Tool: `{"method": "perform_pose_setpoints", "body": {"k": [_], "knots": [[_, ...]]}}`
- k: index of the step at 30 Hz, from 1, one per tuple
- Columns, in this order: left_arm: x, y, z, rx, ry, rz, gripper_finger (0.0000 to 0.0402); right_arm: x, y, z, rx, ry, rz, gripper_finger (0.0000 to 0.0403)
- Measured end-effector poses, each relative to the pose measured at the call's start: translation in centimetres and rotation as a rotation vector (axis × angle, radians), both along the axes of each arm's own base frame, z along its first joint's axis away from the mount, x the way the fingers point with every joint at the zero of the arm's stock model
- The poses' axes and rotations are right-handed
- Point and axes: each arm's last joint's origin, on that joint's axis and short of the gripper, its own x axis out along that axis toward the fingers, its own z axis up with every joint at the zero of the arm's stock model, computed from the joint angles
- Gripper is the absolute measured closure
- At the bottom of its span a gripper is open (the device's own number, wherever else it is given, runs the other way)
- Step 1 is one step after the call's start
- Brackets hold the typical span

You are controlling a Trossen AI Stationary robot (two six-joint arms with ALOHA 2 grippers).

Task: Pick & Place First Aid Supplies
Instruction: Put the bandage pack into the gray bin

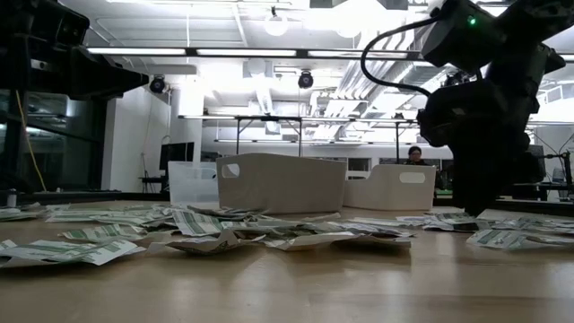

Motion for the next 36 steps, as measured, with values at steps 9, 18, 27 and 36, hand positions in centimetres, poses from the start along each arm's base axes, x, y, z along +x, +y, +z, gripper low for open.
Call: {"method": "perform_pose_setpoints", "body": {"k": [9, 18, 27, 36], "knots": [[0.0, 0.0, 0.0, 0.0, 0.0, 0.0, 0.0305, 0.06, -0.06, -0.06, -0.037, -0.006, 0.019, 0.0268], [0.0, 0.0, -0.01, 0.0, 0.0, 0.0, 0.0305, 0.05, 0.07, -0.06, -0.039, -0.008, 0.036, 0.028], [0.0, 0.0, 0.0, 0.0, 0.0, 0.0, 0.0305, 0.05, 0.09, -0.06, -0.043, -0.01, 0.044, 0.0304], [0.0, 0.0, -0.01, 0.0, 0.001, 0.0, 0.0305, -0.18, 0.11, -0.6, -0.03, -0.033, 0.036, 0.0329]]}}
